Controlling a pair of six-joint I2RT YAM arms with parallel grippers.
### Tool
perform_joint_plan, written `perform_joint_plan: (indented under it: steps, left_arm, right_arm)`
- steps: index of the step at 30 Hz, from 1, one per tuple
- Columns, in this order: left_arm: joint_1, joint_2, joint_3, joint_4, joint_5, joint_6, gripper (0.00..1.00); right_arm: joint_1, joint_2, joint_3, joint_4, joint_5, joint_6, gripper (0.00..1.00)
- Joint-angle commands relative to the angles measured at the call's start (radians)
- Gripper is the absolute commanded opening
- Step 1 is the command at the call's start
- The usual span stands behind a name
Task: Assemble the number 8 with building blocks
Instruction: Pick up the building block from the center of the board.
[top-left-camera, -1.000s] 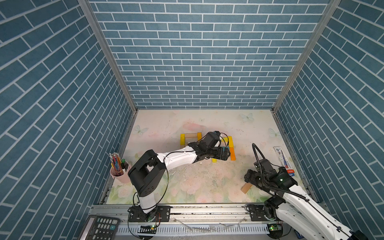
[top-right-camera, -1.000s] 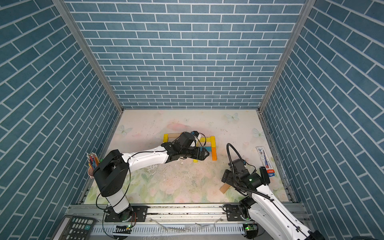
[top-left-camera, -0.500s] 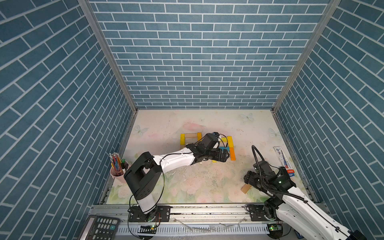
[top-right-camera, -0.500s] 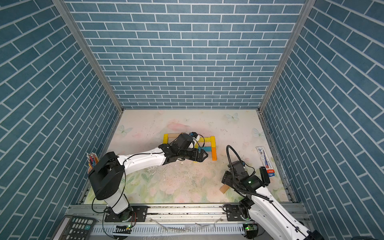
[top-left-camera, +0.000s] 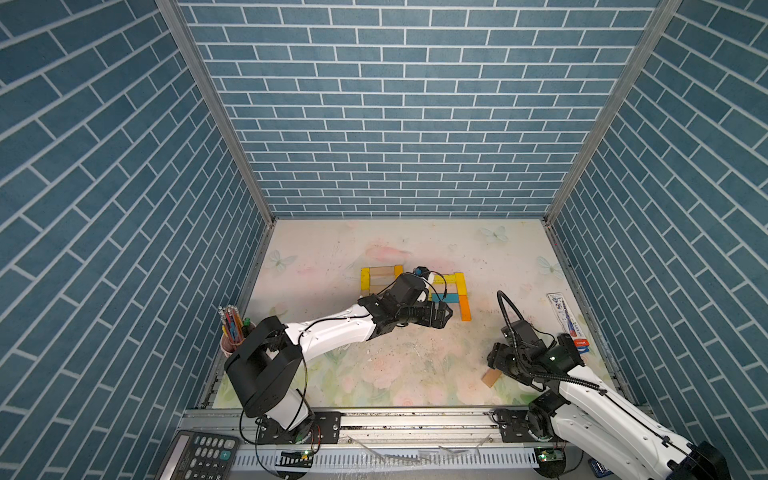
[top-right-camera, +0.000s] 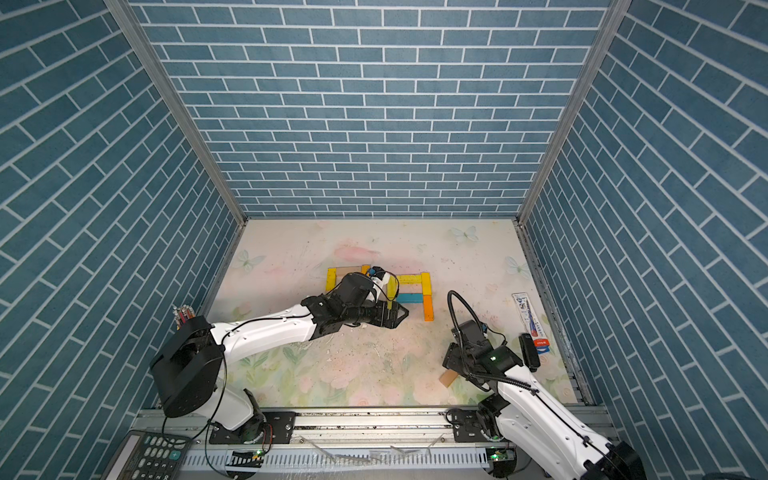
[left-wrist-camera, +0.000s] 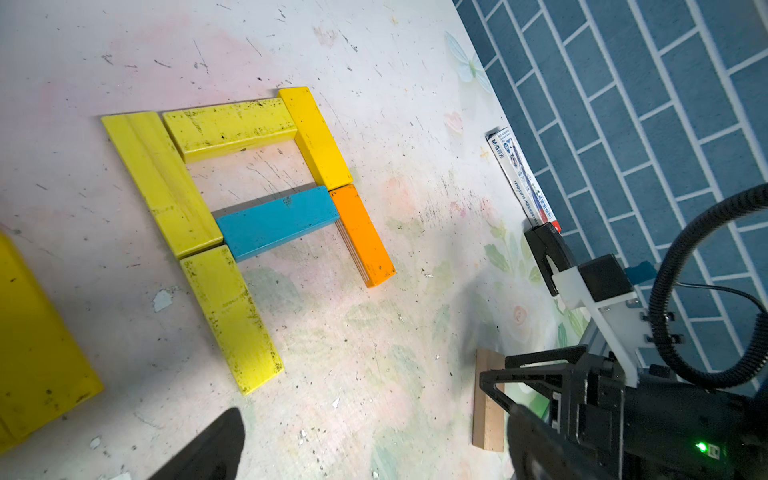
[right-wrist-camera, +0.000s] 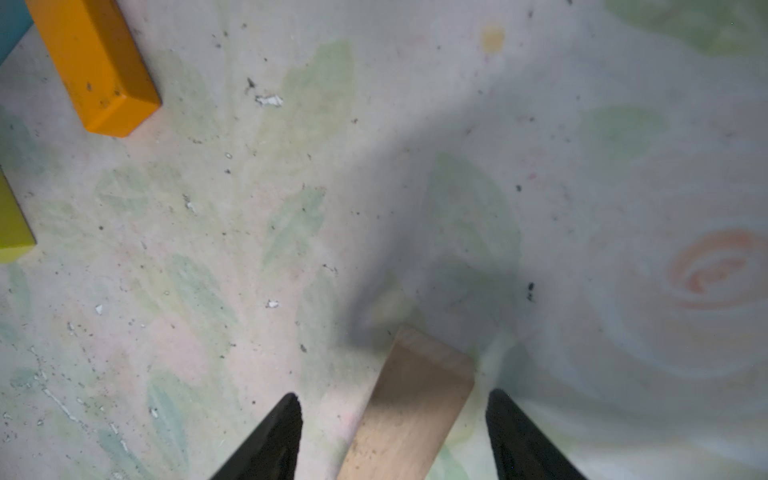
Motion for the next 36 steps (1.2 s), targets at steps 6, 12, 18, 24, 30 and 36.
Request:
perform_joint_plan:
  steps: [6,12,18,24,30,36]
  left_arm:
    - [-0.004,-0.068,-0.076,0.074,-0.002,-0.016,1.0]
    - [0.012,-0.12,-0.113,0.017,-0.042,-0.039,0.99]
    - [0.045,-0.214,-0.191,0.016,-0.048,-0.048,0.99]
    - [0.048,-0.287,-0.237,-0.035,-0.079,-0.039,0.99]
    - [0.059,-0.362,-0.288,-0.082,-0.115,-0.041,0.99]
    - [0.066,-0.427,-0.341,-0.079,-0.145,-0.064,1.0]
  right_arm:
    - [0.027,0.082,0.031,0.015,-0.03,0.035,0.61]
    - [0.049,0.154,0.045,0.069,-0.021,0.033,0.44]
    - [0.055,0.266,0.111,0.14,-0.012,-0.056,0.29]
    - [0.058,0.475,0.224,0.246,-0.088,-0.201,0.22]
    - [0.067,0.658,0.367,0.275,-0.142,-0.32,0.25]
    - [0.112,0.802,0.492,0.259,-0.144,-0.375,0.27]
